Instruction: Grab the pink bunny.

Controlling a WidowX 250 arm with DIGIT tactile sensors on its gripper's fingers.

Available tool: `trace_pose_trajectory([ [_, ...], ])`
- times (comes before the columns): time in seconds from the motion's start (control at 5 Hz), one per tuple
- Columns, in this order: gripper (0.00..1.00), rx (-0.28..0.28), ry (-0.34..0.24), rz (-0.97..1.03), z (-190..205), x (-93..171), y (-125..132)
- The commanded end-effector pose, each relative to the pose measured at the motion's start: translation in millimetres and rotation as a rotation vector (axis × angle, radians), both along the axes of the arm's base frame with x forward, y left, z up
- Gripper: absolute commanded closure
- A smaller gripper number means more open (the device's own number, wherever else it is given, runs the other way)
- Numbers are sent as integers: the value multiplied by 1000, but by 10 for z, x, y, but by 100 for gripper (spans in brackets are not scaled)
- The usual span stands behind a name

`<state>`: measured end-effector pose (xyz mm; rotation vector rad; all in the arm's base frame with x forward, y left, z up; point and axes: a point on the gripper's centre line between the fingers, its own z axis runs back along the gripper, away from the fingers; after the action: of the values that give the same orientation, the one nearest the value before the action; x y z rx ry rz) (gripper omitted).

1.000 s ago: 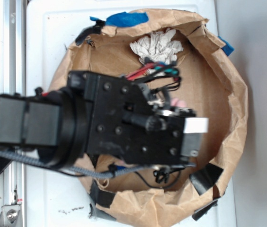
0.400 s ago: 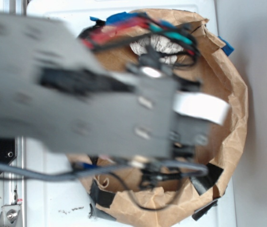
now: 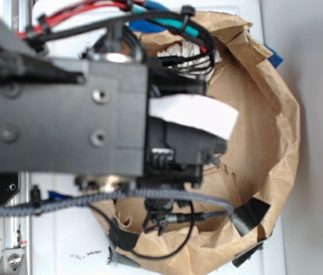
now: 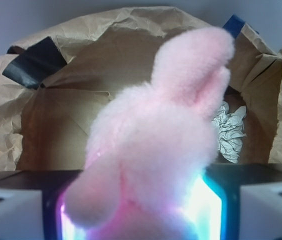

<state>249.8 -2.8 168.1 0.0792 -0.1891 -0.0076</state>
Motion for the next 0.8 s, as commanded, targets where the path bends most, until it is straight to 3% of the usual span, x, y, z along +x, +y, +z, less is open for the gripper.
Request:
trace_pose_trajectory([
  [0.0, 100, -15, -1, 42, 80, 93, 45],
  [0.6, 100, -37, 7, 52, 101, 125, 65],
])
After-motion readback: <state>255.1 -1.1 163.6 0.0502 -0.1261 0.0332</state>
